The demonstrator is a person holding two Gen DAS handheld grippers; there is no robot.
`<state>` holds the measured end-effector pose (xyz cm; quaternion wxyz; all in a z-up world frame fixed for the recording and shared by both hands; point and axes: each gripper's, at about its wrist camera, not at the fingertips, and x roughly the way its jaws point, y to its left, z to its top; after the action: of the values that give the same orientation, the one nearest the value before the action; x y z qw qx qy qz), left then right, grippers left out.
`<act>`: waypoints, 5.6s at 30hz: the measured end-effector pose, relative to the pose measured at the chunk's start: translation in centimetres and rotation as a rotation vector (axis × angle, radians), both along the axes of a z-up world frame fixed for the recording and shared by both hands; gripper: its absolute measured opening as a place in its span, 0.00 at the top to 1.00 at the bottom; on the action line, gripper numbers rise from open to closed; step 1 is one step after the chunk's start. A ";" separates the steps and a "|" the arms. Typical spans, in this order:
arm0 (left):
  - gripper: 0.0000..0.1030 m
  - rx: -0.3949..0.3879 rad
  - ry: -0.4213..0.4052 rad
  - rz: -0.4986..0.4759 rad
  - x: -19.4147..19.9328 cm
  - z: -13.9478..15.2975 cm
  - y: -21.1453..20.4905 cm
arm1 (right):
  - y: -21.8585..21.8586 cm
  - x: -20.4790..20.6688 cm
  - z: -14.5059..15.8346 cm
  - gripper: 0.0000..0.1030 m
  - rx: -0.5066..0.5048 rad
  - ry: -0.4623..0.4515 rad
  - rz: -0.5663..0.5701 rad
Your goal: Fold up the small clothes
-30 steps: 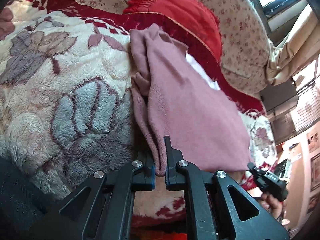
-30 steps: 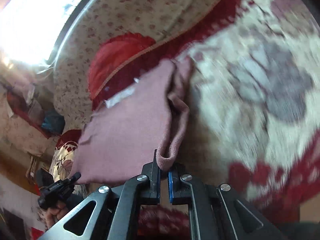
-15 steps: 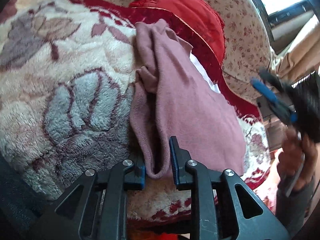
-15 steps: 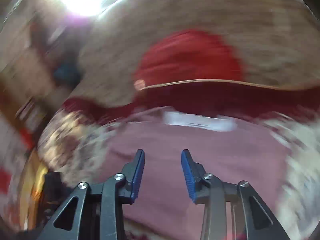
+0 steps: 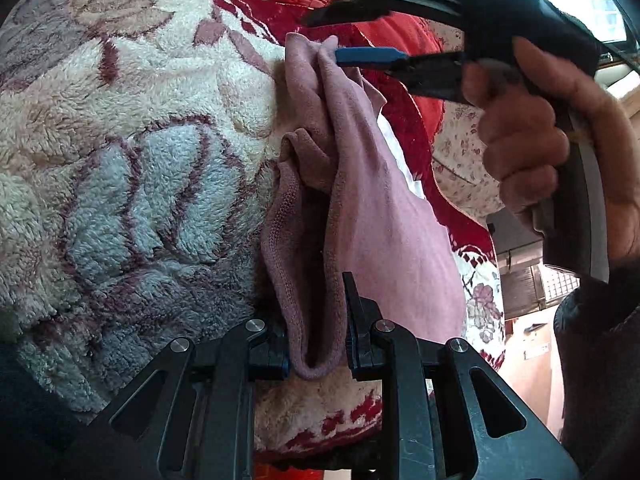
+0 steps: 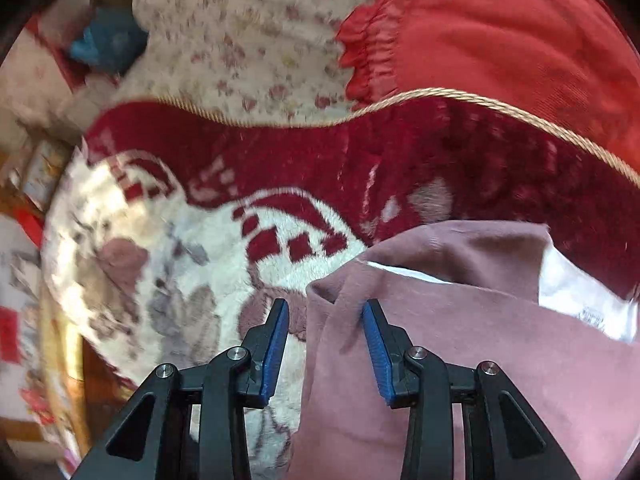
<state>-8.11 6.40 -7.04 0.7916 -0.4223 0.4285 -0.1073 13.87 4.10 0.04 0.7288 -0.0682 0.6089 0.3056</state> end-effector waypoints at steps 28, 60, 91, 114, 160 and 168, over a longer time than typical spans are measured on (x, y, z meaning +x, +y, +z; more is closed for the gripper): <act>0.94 0.124 -0.124 -0.019 -1.5 4.1 0.2 | -2.9 0.3 2.8 0.93 0.014 -0.107 0.050; 0.94 0.277 -0.154 -0.462 7.2 6.0 -29.0 | -42.4 4.6 -1.6 0.93 0.314 -0.125 -0.329; 0.84 0.400 -0.063 -0.255 1.7 3.4 -19.6 | -42.0 -8.8 0.8 0.88 0.334 -0.355 -0.061; 0.84 0.443 -0.111 -0.221 16.2 7.4 -18.7 | -37.4 -4.1 0.7 0.85 0.253 -0.435 -0.092; 0.84 0.530 -0.098 -0.234 15.8 6.0 -18.6 | -41.9 -4.3 1.1 0.85 0.287 -0.412 -0.190; 0.61 0.617 -0.261 -0.348 8.5 6.3 -21.4 | -41.2 -10.2 -2.7 0.75 0.098 -0.467 -0.096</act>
<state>0.41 -15.02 -0.71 0.8994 -0.0677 0.4016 -0.1588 3.65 -37.14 -2.65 0.8660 -0.0727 0.4109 0.2755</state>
